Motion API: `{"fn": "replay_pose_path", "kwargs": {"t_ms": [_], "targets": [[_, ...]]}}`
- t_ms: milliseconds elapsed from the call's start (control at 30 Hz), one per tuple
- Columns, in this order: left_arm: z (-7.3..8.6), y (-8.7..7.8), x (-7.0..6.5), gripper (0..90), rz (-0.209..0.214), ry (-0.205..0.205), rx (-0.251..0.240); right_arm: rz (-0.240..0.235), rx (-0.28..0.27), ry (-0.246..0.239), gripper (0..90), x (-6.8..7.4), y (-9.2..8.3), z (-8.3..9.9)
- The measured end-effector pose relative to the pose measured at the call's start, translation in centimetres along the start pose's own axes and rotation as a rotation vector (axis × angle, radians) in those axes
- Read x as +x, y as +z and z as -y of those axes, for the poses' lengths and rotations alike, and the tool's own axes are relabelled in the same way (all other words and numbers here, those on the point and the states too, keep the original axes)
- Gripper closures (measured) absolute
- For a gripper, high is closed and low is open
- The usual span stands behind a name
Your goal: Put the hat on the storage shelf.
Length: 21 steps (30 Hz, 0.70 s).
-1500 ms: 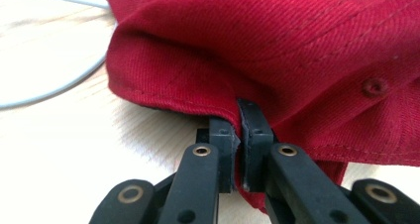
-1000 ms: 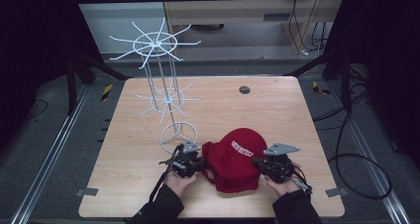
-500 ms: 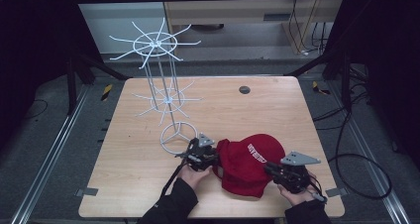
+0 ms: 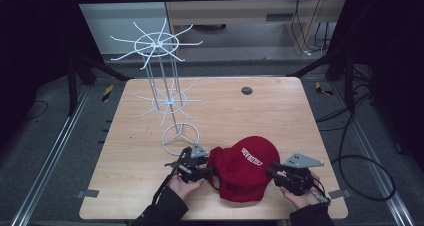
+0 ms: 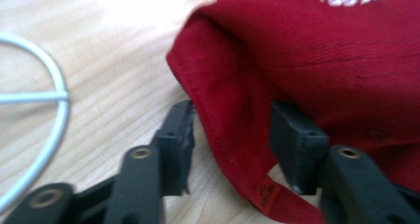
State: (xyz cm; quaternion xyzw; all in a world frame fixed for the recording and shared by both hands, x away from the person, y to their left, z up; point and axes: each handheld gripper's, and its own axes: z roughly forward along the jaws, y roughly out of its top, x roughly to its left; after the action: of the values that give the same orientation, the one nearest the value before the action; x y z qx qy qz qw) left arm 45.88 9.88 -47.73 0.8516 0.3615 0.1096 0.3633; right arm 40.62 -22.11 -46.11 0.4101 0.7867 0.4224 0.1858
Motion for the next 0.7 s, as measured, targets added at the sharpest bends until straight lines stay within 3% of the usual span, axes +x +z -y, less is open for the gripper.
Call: {"fn": "replay_pose_path", "kwargs": {"t_ms": [100,200,300,467,600,700], "targets": [[0.3,-0.2,-0.2,41.9,-0.007,0.037,0.017,-0.002,-0.005,-0.008,64.3,-0.2,1.3,-0.9],[0.5,-0.4,-0.2,35.3,-0.006,0.047,0.029,-0.002,-0.003,-0.006,64.5,-0.3,1.8,-1.2],[1.0,-0.8,-0.1,27.2,-0.015,0.066,0.078,0.015,0.033,-0.012,66.3,-0.5,2.7,-1.2],[1.5,-1.3,0.4,27.9,0.019,0.062,0.092,0.017,0.055,0.001,66.7,-0.7,3.1,-1.0],[1.6,-0.9,0.6,30.9,0.02,0.047,0.058,-0.026,0.013,-0.006,60.4,-0.3,3.6,-1.6],[1.8,0.1,0.6,30.1,0.022,0.068,0.1,-0.082,0.006,0.002,55.9,0.2,5.4,-2.3]]}}
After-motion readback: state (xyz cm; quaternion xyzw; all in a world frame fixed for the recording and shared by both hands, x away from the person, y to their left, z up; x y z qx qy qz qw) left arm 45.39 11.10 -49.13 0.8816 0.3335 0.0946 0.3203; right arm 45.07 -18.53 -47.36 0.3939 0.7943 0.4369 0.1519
